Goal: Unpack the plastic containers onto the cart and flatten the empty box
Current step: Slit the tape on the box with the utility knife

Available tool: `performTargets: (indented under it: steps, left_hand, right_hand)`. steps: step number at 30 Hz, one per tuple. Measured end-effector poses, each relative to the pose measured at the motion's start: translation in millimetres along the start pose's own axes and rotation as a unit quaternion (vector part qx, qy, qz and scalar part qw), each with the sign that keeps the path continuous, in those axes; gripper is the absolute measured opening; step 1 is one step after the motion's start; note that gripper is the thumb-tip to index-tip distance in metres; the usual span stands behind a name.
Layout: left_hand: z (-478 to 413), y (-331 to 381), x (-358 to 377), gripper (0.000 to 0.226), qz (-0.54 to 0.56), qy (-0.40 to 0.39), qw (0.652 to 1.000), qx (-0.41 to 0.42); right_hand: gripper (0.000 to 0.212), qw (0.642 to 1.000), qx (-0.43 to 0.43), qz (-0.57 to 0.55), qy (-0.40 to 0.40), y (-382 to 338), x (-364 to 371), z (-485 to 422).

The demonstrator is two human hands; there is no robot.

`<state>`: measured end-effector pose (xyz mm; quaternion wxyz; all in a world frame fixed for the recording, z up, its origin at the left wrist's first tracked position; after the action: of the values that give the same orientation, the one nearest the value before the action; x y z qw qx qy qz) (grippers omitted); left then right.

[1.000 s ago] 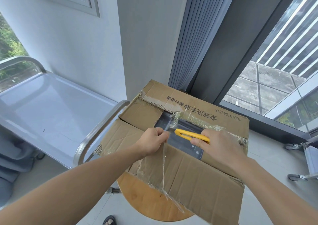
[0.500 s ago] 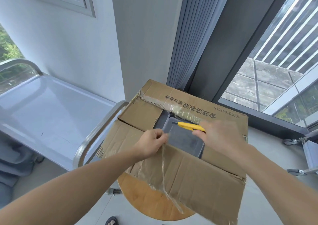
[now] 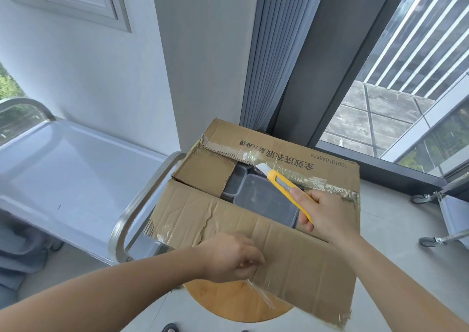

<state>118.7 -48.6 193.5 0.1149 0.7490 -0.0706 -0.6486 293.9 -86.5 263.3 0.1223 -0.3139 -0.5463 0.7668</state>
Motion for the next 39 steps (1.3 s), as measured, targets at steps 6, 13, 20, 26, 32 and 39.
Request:
performTargets:
  steps: [6, 13, 20, 26, 32, 39]
  left_hand:
    - [7.4, -19.3, 2.4, 0.044, -0.032, 0.010, 0.995, -0.092]
    - [40.5, -28.8, 11.1, 0.045, -0.052, -0.010, 0.998, -0.022]
    - [48.7, -59.9, 0.1, 0.038, 0.066, -0.046, 0.995, -0.058]
    - [42.1, -62.7, -25.0, 0.040, -0.055, 0.065, 0.996, 0.040]
    - [46.8, -67.2, -8.2, 0.053, -0.052, 0.016, 0.998, 0.039]
    - [24.2, -76.7, -17.2, 0.055, -0.068, -0.048, 0.996, -0.032]
  right_hand:
    - [0.047, 0.997, 0.021, -0.058, 0.040, 15.6, 5.4, 15.5]
    - [0.059, 0.986, 0.050, -0.105, 0.116, 25.9, 19.2, 42.3]
    - [0.047, 0.963, 0.073, -0.146, 0.212, 23.9, 31.2, 87.5]
    - [0.032, 0.948, 0.068, -0.168, 0.263, 25.2, 44.6, 127.8]
    - [0.022, 0.947, 0.076, -0.186, 0.252, 39.9, 60.7, 146.0]
    - [0.018, 0.953, 0.075, -0.237, 0.172, 50.9, 81.4, 155.0]
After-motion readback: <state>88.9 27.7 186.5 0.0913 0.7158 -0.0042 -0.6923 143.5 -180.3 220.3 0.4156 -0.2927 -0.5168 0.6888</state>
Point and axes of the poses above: each hand's wrist, its own z-axis away from the middle knuckle, its own x-axis out of the palm, y = z × x, the point moved 9 cm from there along -z, towards the middle knuckle, and after that the axes turned 15 degrees about -z, right-handed, at the moved point
